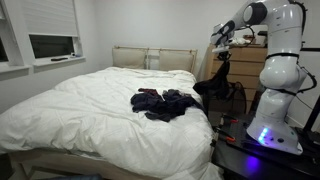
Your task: Put the black clothing inside the black laundry bag on the floor
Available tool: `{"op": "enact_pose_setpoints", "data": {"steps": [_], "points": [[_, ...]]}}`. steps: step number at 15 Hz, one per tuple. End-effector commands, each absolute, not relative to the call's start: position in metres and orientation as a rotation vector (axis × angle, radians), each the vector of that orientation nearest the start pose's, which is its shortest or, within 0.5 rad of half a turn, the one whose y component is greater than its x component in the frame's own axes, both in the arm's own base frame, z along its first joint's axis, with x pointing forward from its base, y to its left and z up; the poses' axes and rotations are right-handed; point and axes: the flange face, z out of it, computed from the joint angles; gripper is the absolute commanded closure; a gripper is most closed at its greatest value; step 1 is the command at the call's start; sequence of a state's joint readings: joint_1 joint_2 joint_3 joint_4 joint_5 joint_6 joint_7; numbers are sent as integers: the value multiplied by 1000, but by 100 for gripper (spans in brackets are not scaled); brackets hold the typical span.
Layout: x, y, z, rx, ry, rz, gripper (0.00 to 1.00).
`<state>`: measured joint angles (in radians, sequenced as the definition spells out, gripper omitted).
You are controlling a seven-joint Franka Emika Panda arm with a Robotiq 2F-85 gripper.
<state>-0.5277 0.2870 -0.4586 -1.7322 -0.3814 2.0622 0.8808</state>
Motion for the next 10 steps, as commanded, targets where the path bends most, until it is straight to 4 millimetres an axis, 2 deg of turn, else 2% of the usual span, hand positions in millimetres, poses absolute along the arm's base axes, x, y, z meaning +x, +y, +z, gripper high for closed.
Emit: {"op": "enact_pose_setpoints", "data": {"steps": [1,8,10], "points": [[358,-541,398,-2507,2533,82,99],[351,-550,322,-2609,2355,392,99],[349,-552,305,-2617,2324,446,99]]}}
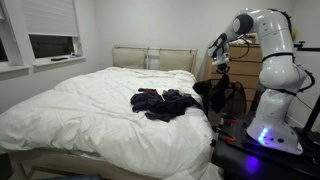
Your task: Put the black clothing inside the black laundry bag on the floor
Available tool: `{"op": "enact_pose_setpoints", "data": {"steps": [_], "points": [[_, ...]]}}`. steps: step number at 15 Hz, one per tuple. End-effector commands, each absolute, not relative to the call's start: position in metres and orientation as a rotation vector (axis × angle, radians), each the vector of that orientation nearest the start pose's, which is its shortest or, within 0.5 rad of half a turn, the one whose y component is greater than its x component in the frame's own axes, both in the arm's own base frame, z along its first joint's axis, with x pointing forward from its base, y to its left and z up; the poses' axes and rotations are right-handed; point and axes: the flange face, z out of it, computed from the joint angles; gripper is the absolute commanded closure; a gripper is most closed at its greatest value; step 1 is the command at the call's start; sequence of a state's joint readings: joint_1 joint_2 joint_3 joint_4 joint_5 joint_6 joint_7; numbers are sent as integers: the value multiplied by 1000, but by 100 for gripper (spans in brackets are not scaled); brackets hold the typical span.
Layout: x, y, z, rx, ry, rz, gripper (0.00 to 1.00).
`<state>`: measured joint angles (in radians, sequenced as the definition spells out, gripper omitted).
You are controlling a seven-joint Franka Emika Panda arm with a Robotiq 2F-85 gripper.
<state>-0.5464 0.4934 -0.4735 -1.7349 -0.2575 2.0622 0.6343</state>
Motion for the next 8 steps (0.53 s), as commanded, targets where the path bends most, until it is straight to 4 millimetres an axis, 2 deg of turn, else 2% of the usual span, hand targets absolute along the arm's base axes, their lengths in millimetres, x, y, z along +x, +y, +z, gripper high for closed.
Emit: {"op": "enact_pose_setpoints", "data": {"steps": [1,2,3,4,8], "points": [[349,-553,301,-2620,2310,464,99],[349,-553,298,-2626,2296,475,99],[350,-553,297,-2624,2287,475,69],[351,-552,300,-2617,2266,468,68],[356,-550,313,-2612,2223,428,39]]}}
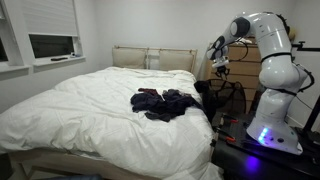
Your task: Put the black clothing inside the black laundry bag on the floor
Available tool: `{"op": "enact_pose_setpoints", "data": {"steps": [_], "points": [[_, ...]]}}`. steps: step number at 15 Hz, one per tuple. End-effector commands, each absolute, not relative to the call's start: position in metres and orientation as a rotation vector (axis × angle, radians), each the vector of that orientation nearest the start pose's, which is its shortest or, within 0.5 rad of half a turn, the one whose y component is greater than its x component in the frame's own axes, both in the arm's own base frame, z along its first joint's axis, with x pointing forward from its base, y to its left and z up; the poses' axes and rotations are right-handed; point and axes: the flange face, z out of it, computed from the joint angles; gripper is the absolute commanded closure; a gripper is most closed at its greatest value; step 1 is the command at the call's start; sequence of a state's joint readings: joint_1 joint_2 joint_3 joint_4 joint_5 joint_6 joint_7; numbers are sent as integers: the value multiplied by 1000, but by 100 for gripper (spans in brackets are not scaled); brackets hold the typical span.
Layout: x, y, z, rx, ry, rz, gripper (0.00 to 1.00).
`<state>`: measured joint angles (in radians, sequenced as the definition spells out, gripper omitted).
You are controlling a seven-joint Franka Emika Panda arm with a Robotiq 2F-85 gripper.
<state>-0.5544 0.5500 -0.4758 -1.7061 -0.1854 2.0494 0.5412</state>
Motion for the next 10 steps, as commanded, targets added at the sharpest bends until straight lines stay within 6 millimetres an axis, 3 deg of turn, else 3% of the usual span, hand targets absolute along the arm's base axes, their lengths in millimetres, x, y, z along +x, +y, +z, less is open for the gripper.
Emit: {"op": "enact_pose_setpoints", "data": {"steps": [1,5,10], "points": [[358,-551,316,-2613,2216,417,30],[361,-553,323,-2617,2205,406,2],[379,-541,343,-2647,2151,330,0]]}}
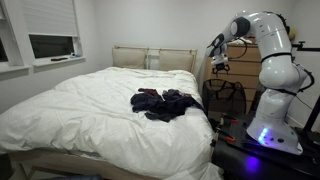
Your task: Put the black clothing inside the black laundry bag on the floor
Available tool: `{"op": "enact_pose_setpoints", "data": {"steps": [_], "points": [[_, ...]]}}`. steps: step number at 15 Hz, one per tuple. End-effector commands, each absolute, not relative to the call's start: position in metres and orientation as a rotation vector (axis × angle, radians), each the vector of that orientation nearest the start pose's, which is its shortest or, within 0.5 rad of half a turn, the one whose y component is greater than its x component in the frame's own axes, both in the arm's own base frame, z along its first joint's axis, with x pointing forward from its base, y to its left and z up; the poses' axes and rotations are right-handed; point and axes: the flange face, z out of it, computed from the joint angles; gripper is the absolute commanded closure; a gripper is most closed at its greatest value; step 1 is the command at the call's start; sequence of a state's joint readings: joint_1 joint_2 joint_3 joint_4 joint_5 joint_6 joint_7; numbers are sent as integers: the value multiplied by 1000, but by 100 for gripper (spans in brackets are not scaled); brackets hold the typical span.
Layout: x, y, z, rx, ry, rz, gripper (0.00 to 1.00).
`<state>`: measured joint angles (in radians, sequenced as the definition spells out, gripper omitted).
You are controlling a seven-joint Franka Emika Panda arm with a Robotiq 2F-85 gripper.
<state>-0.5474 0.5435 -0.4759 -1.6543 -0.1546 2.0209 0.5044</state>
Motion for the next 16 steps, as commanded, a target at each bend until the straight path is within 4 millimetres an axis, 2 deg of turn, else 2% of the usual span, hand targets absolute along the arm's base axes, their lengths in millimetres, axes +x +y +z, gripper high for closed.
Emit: {"op": "enact_pose_setpoints", "data": {"steps": [1,5,9,12,16], "points": [[385,-536,349,-2673,2110,292,0],[421,-500,375,-2768,1862,98,0],[448,-459,395,-2839,1578,27,0],[454,-428,405,-2942,1362,26,0],[444,-395,427,-3053,1128,-3,0]]}}
